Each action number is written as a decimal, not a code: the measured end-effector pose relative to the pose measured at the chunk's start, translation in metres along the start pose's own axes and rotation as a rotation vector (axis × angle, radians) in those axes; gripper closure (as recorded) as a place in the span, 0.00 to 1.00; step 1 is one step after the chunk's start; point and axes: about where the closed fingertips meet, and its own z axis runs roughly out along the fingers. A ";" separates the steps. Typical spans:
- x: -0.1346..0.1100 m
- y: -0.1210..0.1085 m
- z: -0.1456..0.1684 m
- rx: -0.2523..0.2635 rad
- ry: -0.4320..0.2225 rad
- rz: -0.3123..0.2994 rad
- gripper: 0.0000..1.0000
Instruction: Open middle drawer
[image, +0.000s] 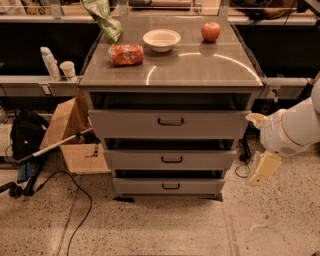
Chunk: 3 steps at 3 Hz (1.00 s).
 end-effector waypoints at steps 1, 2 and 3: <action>0.012 -0.006 0.034 -0.038 -0.056 0.010 0.00; 0.019 -0.008 0.059 -0.078 -0.090 0.023 0.00; 0.019 -0.008 0.059 -0.078 -0.090 0.023 0.00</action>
Offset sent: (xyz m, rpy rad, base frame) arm 0.0358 -0.0033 -0.0795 0.1499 0.0864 0.0426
